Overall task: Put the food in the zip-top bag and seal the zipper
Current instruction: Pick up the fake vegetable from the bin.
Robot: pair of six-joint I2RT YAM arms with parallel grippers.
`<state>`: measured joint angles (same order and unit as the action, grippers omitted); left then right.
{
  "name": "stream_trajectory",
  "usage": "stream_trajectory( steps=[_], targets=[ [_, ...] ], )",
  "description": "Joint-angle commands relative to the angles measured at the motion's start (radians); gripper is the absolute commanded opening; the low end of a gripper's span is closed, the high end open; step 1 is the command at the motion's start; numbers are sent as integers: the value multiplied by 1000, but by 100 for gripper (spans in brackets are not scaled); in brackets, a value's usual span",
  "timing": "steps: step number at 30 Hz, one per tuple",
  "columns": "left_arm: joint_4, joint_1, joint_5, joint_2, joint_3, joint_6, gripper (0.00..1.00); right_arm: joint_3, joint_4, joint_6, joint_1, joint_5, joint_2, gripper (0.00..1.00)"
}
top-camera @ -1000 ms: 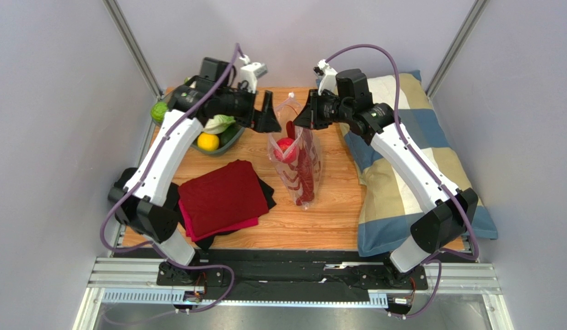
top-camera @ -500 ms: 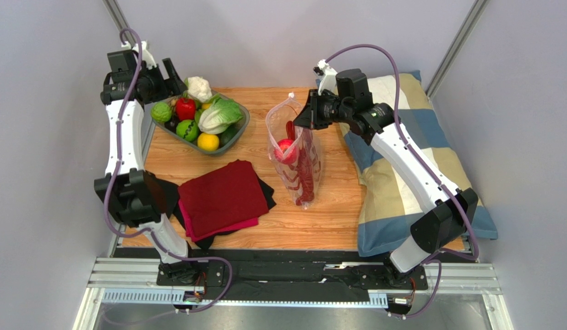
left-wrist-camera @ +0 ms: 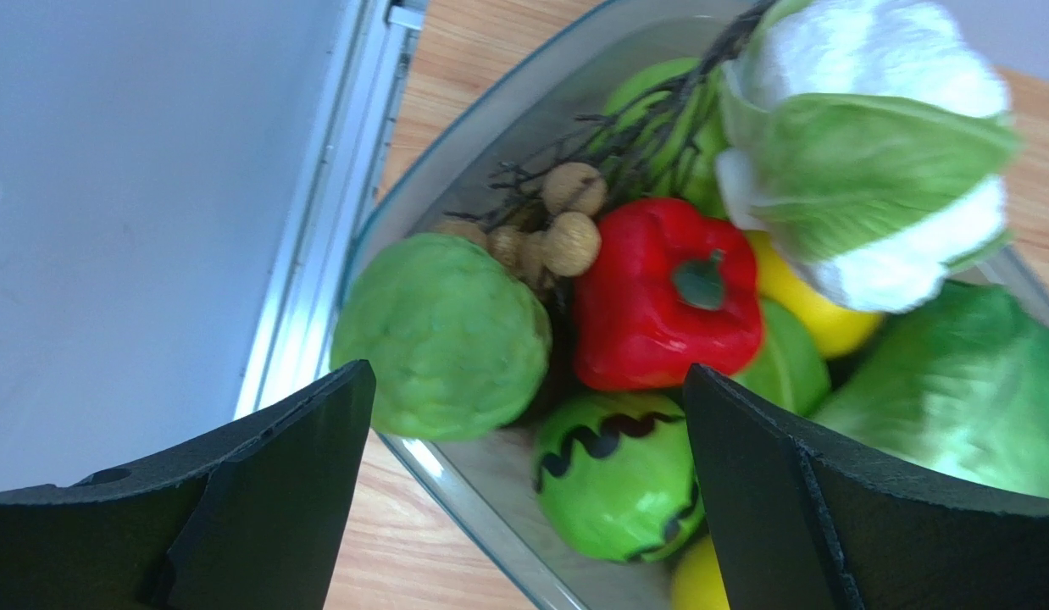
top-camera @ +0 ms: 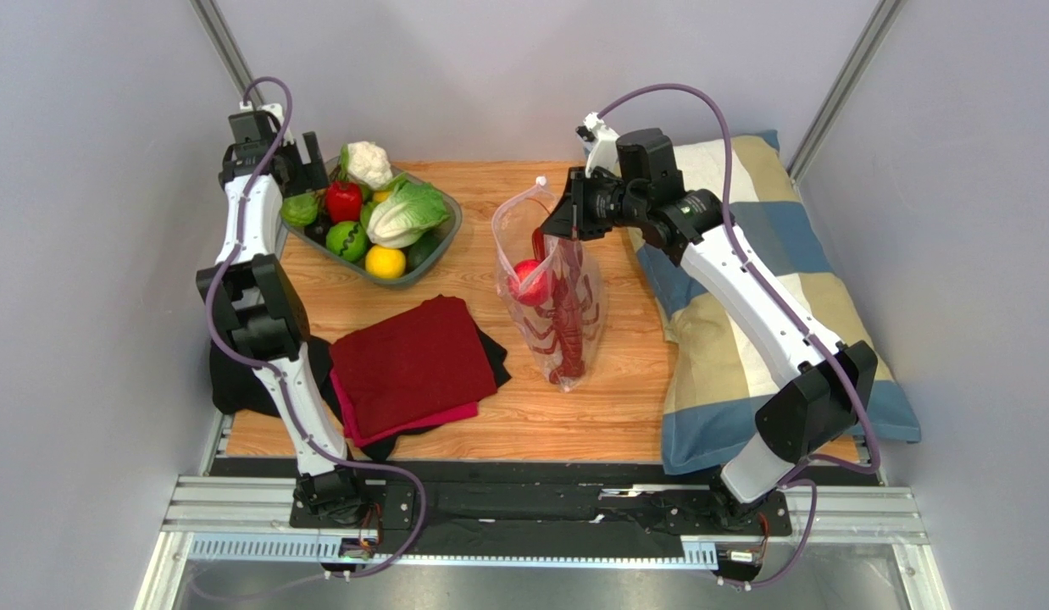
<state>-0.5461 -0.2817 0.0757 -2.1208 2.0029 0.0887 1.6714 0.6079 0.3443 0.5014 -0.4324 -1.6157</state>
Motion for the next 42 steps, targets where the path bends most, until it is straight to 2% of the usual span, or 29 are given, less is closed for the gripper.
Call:
stream_trajectory(
  steps=[1, 9, 21, 23, 26, 29, 31, 37, 40, 41, 42],
  targets=[
    [81, -7, -74, -25, 42, -116, 99, 50, -57, 4, 2, -8, -1, 0],
    [89, -5, -113, -60, 16, -145, 93, 57, -53, 7, 2, -8, -9, 0],
    [58, -5, -132, -102, 10, -159, 91, 74, -39, 7, 2, -2, -21, 0],
    [58, -5, -131, -94, 4, -161, 86, 74, -39, 9, 2, -2, -21, 0],
    [64, -5, -111, -58, -15, -164, 66, 74, -37, 7, 2, -2, -23, 0],
    [100, -5, -141, 4, -55, -173, 56, 73, -39, 9, 3, -5, -23, 0],
    [107, -5, -155, 57, -70, -172, 56, 70, -40, 10, 2, -5, -21, 0],
    [126, 10, -16, 286, -153, -132, 52, 68, -48, 7, 0, -22, -15, 0],
    [89, 53, 157, 401, -158, -93, 53, 67, -51, 4, 2, -34, -15, 0],
    [83, 73, 255, 429, -161, -58, 54, 65, -51, 2, 3, -38, -15, 0],
    [68, 96, 284, 479, -162, -38, 54, 65, -51, 2, 5, -42, -16, 0]
  ],
)
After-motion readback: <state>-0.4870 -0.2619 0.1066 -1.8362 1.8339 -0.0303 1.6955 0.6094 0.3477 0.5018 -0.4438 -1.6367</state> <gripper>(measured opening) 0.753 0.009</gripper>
